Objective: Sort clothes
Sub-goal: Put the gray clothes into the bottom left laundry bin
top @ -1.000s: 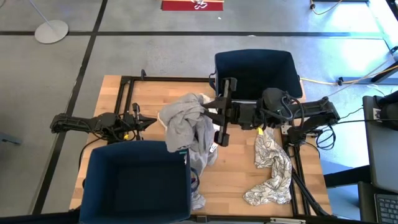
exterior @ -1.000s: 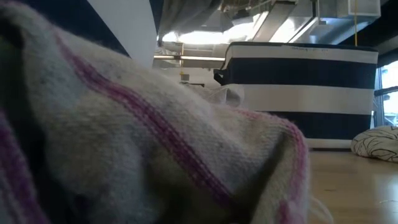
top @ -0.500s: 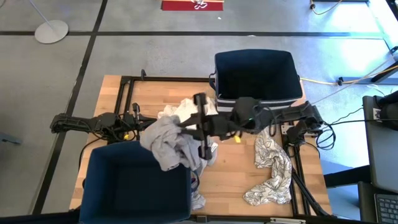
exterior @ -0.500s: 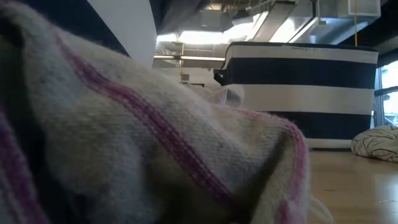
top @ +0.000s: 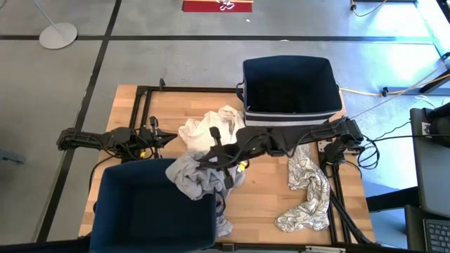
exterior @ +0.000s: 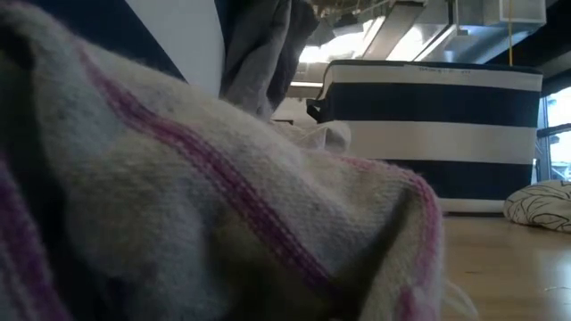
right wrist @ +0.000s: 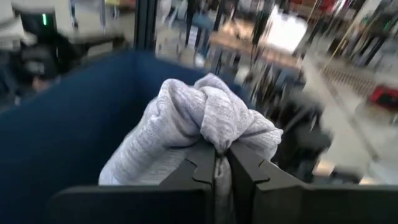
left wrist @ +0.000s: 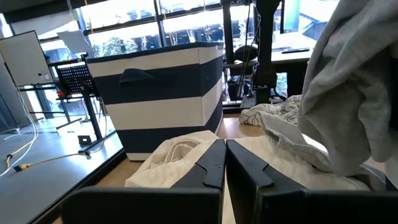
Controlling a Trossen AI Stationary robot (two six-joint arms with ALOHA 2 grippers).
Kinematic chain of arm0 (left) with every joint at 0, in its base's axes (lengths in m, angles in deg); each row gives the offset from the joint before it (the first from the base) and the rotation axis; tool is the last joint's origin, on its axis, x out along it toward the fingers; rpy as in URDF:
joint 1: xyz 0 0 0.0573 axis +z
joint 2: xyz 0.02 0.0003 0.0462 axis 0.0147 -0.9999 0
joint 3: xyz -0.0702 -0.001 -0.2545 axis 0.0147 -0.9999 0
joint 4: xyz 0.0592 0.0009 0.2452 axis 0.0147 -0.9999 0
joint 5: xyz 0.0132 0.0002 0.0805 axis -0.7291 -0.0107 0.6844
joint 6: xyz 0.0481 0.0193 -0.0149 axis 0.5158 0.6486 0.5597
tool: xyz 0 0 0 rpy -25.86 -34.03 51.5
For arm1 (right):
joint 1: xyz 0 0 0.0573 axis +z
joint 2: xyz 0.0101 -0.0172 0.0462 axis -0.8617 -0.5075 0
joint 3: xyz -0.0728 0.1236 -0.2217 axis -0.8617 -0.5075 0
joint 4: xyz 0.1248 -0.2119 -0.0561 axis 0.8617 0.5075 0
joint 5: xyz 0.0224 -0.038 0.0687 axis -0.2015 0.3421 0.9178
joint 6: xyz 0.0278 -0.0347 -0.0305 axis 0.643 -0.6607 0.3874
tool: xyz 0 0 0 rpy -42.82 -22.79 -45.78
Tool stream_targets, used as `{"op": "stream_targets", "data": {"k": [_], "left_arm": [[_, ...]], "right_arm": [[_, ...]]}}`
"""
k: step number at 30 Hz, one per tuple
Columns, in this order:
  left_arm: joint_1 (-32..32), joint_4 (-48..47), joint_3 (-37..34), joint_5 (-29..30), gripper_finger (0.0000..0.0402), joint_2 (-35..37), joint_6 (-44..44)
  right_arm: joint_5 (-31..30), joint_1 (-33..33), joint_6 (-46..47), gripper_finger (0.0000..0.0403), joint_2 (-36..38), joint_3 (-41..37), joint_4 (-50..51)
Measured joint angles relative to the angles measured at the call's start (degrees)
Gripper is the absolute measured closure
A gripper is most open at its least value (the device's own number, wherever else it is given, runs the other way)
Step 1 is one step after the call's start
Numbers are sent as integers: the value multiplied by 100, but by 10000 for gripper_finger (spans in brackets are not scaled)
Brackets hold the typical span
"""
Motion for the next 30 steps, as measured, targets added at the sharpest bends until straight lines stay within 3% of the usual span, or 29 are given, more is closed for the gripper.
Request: {"op": "stream_targets", "data": {"k": [8,15,22,26,30], "left_arm": [[1,-1,0,0,399,0,0],[1,-2,2,0,399,-2,0],[1,-4,0,-1,399,-7,0],[0,-4,0,-1,399,-9,-1],[1,-4,0,-1,399,-11,0]], "right_arm": [[2,-7,247,373,-5,-544,59],[-7,-7,310,268,-203,-480,204],[-655,-4,202,170,-66,497,2057],[-904,-4,587,148,67,1133,3372],[-905,-4,1024,144,169,1270,4315]]}}
